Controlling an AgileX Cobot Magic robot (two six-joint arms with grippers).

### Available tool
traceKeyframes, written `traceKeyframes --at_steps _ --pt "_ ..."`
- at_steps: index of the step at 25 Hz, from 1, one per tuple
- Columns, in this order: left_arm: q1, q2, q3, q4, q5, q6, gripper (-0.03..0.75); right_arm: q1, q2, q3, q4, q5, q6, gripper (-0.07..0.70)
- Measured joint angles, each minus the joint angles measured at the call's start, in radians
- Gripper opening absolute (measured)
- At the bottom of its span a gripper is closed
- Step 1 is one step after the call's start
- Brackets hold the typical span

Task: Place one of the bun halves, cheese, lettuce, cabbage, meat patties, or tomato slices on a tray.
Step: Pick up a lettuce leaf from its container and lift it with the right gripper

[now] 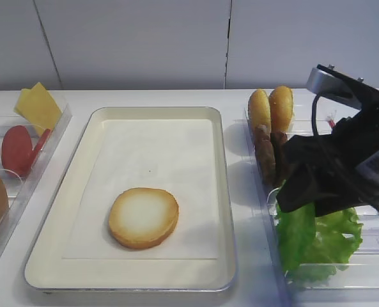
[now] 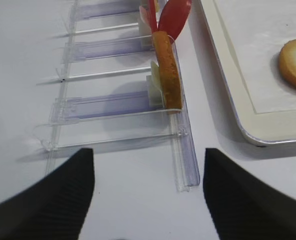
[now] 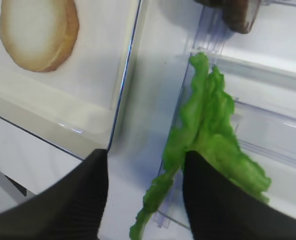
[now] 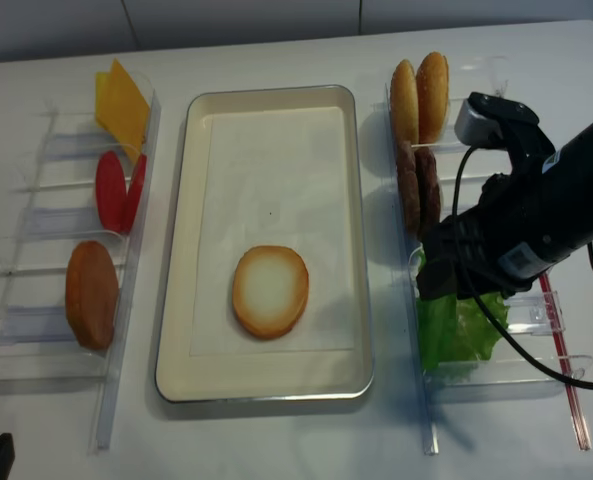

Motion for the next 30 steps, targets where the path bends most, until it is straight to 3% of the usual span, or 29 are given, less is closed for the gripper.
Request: traceKeyframes --at_steps 2,5,7,15,24,27,30 --pt "0.000 0.000 0.000 0.000 0.000 -0.001 0.471 0.000 0.000 0.000 0.000 -0.004 0.002 0.300" --pt "0.000 0.000 0.000 0.000 0.000 -0.001 0.471 0.000 0.000 0.000 0.000 -0.011 0.006 0.108" --pt "0.000 0.000 0.000 0.000 0.000 -0.001 0.471 0.002 0.000 0.000 0.000 -0.015 0.006 0.057" --pt "0.000 0.000 0.000 0.000 0.000 -0.001 0.471 0.002 -0.002 -0.012 0.000 -0.009 -0.009 0.051" --pt "0.000 0.000 0.000 0.000 0.000 -0.001 0.471 0.006 -0.048 -0.164 0.006 0.051 0.009 0.051" --pt "0.000 0.000 0.000 0.000 0.000 -0.001 0.471 0.049 -0.048 -0.197 -0.015 0.036 0.042 0.051" --pt "0.000 0.000 0.000 0.000 0.000 -0.001 0.471 0.145 -0.048 -0.223 -0.046 -0.015 0.090 0.050"
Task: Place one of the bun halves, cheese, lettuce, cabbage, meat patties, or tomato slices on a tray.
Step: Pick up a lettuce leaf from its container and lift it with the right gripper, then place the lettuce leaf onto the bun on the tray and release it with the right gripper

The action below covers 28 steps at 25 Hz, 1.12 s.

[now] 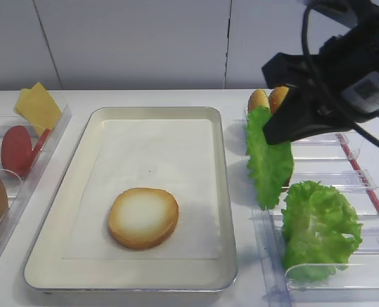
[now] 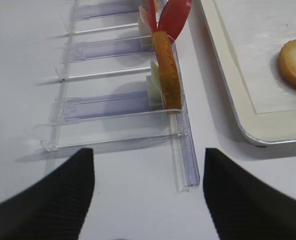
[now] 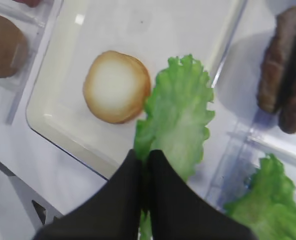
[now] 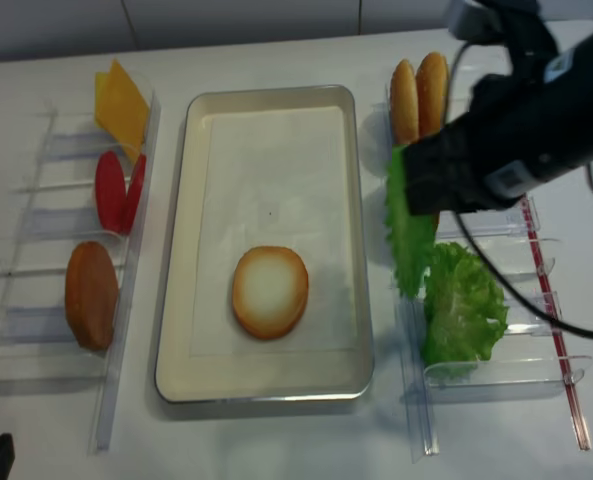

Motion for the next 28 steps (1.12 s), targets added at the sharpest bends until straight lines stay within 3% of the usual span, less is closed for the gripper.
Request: traceKeyframes --at_steps 4,14,19,28 --pt "0.000 0.000 0.000 0.000 0.000 0.000 0.471 0.124 0.051 -0.045 -0.012 -0.060 0.053 0.050" --pt "0.000 0.000 0.000 0.000 0.000 0.000 0.471 0.336 0.318 -0.254 -0.026 -0.102 0.113 0.050" --pt "0.000 0.000 0.000 0.000 0.000 0.000 0.471 0.386 0.429 -0.342 -0.027 -0.111 0.129 0.050" --pt "0.000 0.000 0.000 0.000 0.000 0.000 0.471 0.407 0.500 -0.356 -0.034 -0.143 0.171 0.050"
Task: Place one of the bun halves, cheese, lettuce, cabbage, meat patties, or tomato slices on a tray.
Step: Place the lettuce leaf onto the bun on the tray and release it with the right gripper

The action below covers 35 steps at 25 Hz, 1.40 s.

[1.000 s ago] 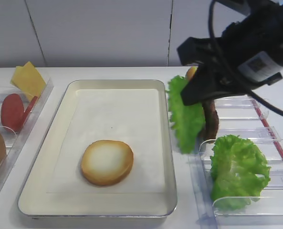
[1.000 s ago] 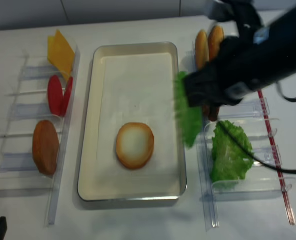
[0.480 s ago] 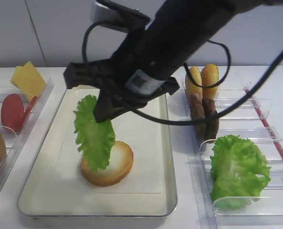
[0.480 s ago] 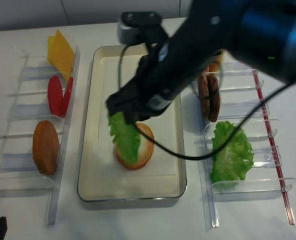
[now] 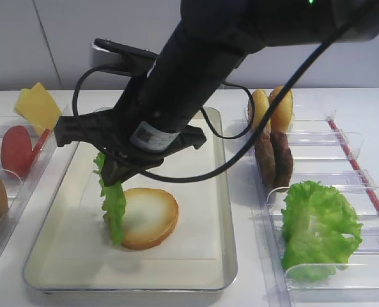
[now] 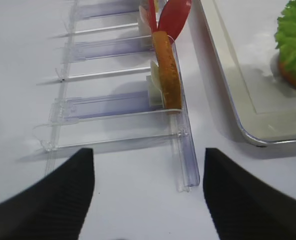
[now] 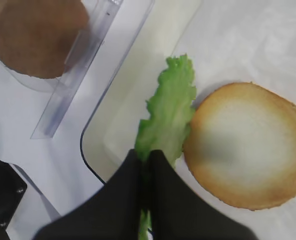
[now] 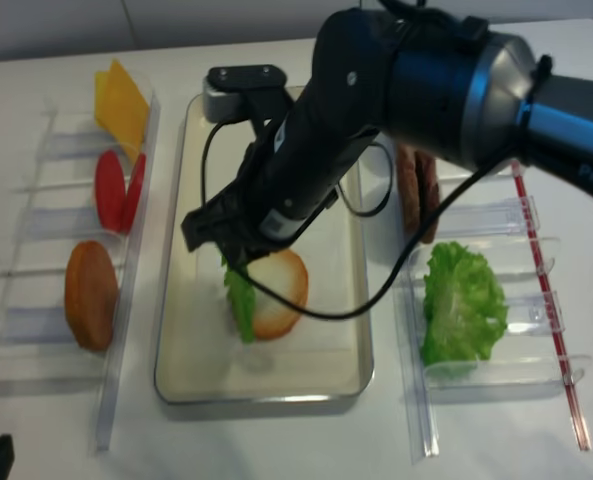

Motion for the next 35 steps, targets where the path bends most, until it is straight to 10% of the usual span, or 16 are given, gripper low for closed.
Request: traceKeyframes --at_steps 30,35 --pt "0.000 0.000 0.000 0.000 0.000 0.000 0.471 0.018 0.051 -0.004 -0.318 0.033 0.135 0.056" --pt "0.000 0.000 0.000 0.000 0.000 0.000 0.471 0.018 0.051 -0.004 -0.299 0.032 0.090 0.294"
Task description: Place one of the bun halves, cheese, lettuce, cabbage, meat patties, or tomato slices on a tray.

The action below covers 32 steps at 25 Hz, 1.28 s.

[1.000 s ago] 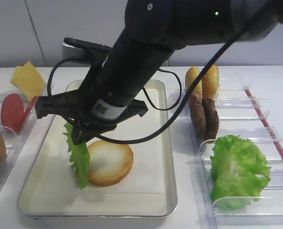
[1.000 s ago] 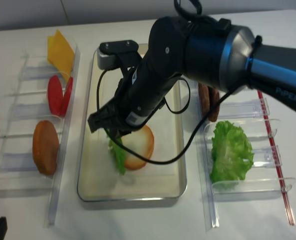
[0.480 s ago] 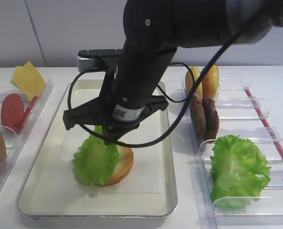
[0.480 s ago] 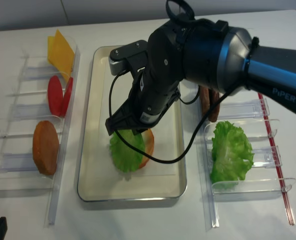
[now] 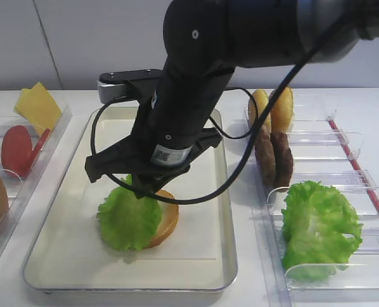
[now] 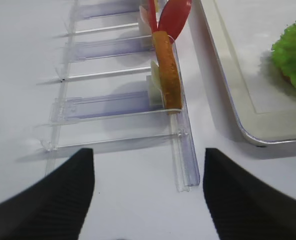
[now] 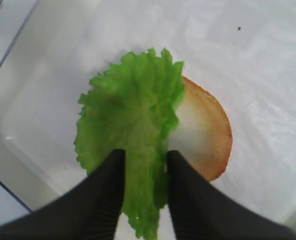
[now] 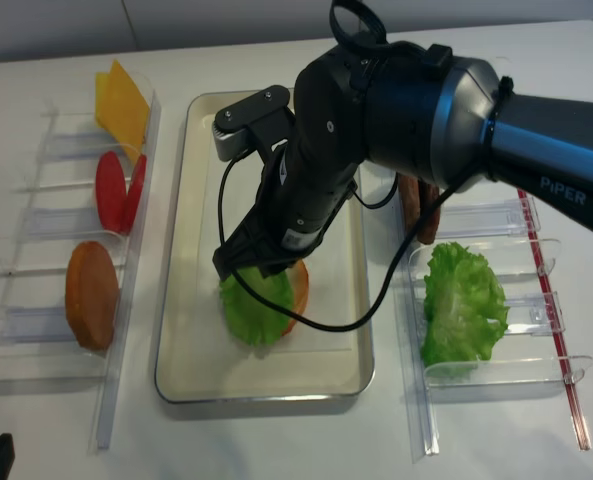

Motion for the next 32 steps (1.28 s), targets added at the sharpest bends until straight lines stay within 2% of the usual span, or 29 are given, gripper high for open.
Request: traceKeyframes --at_steps 3,4,7,14,20,27,32 --pt "0.000 0.000 0.000 0.000 0.000 0.000 0.471 0.000 0.000 0.000 0.002 0.002 -0.004 0.504" --pt "0.000 0.000 0.000 0.000 0.000 0.000 0.471 0.000 0.000 0.000 0.000 0.002 -0.004 0.548" --pt "0.000 0.000 0.000 0.000 0.000 0.000 0.471 0.000 0.000 0.000 -0.022 0.010 -0.004 0.597" --pt "0.000 0.000 0.000 0.000 0.000 0.000 0.471 0.000 0.000 0.000 -0.106 0.059 0.011 0.608" --pt "0.000 0.000 0.000 0.000 0.000 0.000 0.471 0.000 -0.026 -0.003 -0.150 0.126 -0.001 0.607" --pt "0.000 0.000 0.000 0.000 0.000 0.000 0.471 0.000 -0.148 -0.005 -0.249 0.209 -0.004 0.605" --pt "0.000 0.000 0.000 0.000 0.000 0.000 0.471 0.000 -0.262 -0.005 -0.296 0.247 -0.001 0.605"
